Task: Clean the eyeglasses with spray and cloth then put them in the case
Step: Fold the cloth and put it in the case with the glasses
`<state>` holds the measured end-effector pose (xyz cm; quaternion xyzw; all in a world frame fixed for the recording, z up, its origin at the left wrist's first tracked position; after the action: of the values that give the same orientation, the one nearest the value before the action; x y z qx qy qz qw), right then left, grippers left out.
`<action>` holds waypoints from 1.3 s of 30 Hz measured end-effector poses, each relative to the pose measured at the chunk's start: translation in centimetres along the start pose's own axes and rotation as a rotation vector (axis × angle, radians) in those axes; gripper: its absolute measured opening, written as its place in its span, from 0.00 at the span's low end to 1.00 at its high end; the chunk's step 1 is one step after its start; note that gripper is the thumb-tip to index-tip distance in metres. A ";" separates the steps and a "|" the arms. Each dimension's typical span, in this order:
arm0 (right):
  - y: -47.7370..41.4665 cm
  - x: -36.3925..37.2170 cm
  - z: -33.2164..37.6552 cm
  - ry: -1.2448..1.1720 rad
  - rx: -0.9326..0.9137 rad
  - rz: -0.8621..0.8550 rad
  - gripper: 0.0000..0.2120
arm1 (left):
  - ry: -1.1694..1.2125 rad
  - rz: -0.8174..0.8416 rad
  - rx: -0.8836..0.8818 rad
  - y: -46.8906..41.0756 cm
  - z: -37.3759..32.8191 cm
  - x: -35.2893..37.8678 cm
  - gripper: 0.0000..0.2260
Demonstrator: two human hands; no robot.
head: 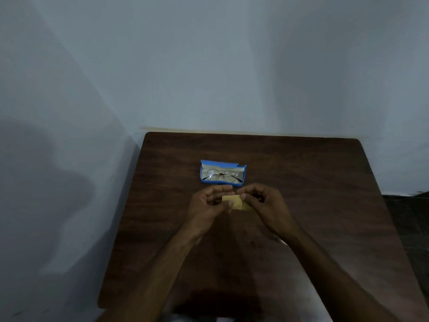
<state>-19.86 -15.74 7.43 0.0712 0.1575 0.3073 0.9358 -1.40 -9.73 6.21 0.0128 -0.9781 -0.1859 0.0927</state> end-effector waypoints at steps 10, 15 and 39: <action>-1.1 -0.1 -0.8 -0.009 0.132 0.000 0.14 | -0.129 -0.097 -0.100 -1.4 0.9 -0.2 0.06; -1.2 1.0 -0.2 0.192 0.083 -0.142 0.12 | -0.241 -0.169 -0.115 -1.7 1.6 0.2 0.07; 0.5 4.0 -2.4 0.690 -0.450 -0.140 0.13 | 0.209 -0.166 -0.177 -1.0 2.9 1.2 0.06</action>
<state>-17.89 -12.79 4.29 -0.2532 0.3950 0.2754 0.8390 -3.14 -9.69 3.41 0.1045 -0.9386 -0.2759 0.1790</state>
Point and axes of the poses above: each hand's wrist, its own y-axis away from the middle knuckle, its own x-axis out of the palm, z = x × y, the point moved 2 cm from there along -y, towards the middle knuckle, and after that the axes turned 8 degrees about z, right-handed, at the moved point
